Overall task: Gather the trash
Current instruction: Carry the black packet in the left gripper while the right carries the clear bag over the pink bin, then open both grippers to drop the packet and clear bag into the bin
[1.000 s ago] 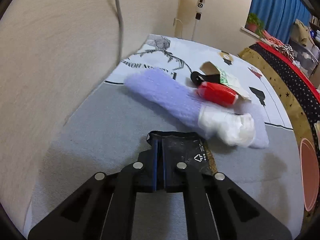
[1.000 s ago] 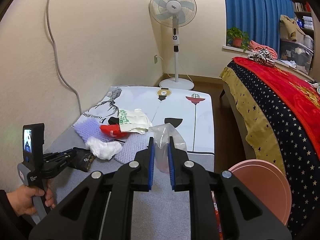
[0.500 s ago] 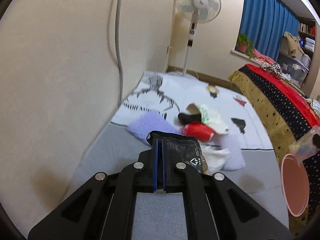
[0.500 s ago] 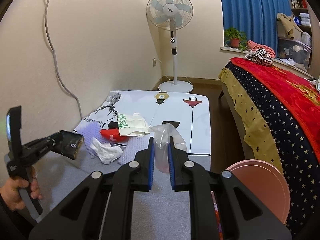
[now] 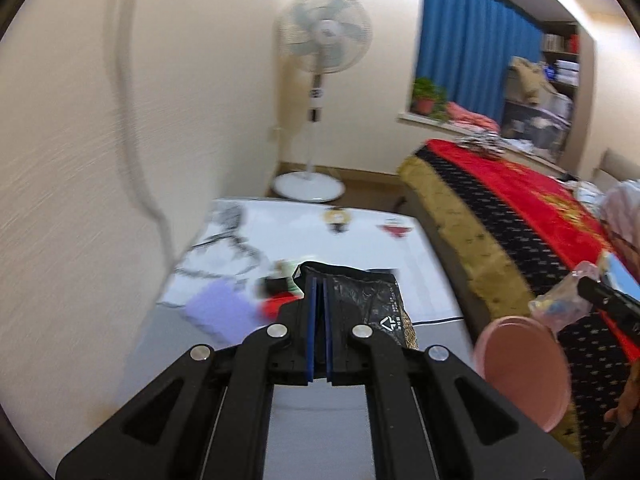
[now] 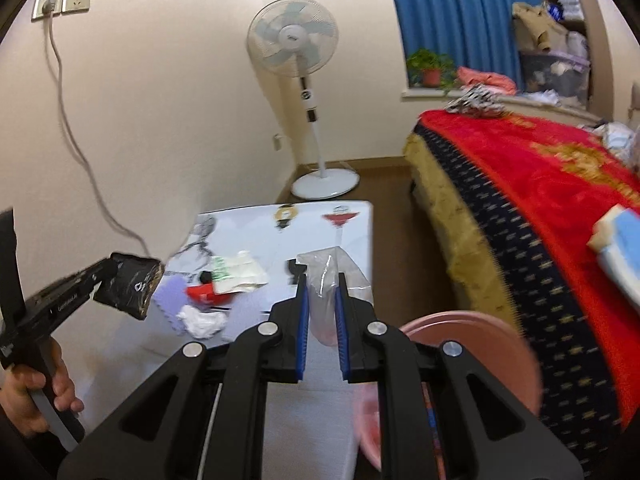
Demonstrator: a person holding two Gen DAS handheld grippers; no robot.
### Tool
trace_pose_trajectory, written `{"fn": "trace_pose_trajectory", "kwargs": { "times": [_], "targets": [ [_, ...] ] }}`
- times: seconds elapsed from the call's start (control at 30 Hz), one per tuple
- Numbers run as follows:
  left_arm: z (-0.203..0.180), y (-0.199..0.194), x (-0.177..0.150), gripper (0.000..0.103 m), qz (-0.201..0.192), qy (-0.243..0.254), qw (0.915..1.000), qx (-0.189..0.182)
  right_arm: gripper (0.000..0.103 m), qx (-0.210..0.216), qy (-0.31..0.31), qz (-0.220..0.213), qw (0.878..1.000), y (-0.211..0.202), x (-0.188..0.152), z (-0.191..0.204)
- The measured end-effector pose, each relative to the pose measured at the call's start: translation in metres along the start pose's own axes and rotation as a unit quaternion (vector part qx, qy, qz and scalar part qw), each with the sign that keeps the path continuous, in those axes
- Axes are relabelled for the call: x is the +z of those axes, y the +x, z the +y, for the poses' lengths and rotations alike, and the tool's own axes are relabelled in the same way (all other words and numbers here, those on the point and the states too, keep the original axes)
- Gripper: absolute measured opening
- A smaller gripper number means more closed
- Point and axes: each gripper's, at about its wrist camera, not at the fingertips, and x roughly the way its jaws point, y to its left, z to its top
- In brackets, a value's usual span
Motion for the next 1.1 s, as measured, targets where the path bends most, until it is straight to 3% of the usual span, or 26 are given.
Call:
{"fn": "trace_pose_trajectory", "kwargs": {
  "times": [0.23, 0.47, 0.67, 0.7, 0.73, 0.77, 0.8, 0.9, 0.97, 1.1],
  "targets": [
    [-0.112, 0.034, 0.003, 0.003, 0.037, 0.031, 0.9946, -0.092, 0.014, -0.049, 0.009, -0.011, 0.999, -0.026, 0.003, -0.061],
    [-0.196, 0.084, -0.029, 0.004, 0.091, 0.076, 0.9845, -0.129, 0.014, -0.086, 0.035, 0.04, 0.995, 0.0, -0.021, -0.11],
    [-0.224, 0.11, -0.054, 0.007, 0.125, 0.088, 0.9783, -0.14, 0.017, -0.103, 0.05, 0.084, 0.99, 0.023, -0.039, -0.134],
    [-0.225, 0.112, -0.056, 0.022, 0.127, 0.089, 0.9785, -0.136, 0.021, -0.104, 0.055, 0.09, 0.989, 0.025, -0.041, -0.138],
    [-0.224, 0.115, -0.057, 0.055, 0.13, 0.088, 0.9789, -0.131, 0.035, -0.104, 0.063, 0.099, 0.988, 0.029, -0.043, -0.141],
    [-0.223, 0.115, -0.057, 0.068, 0.129, 0.086, 0.9797, -0.126, 0.054, -0.107, 0.066, 0.101, 0.987, 0.03, -0.044, -0.143],
    [-0.22, 0.114, -0.058, 0.079, 0.119, 0.085, 0.982, -0.119, 0.063, -0.112, 0.07, 0.101, 0.986, 0.031, -0.045, -0.144],
    [-0.21, 0.107, -0.058, 0.089, 0.095, 0.087, 0.9864, -0.102, 0.071, -0.116, 0.062, 0.103, 0.986, 0.034, -0.047, -0.141],
    [-0.204, 0.106, -0.055, 0.09, 0.092, 0.08, 0.9873, -0.103, 0.08, -0.112, 0.055, 0.104, 0.987, 0.034, -0.046, -0.136],
    [-0.188, 0.096, -0.046, 0.091, 0.104, 0.063, 0.9894, -0.08, 0.087, -0.116, 0.032, 0.078, 0.99, 0.017, -0.034, -0.116]
  ]
}}
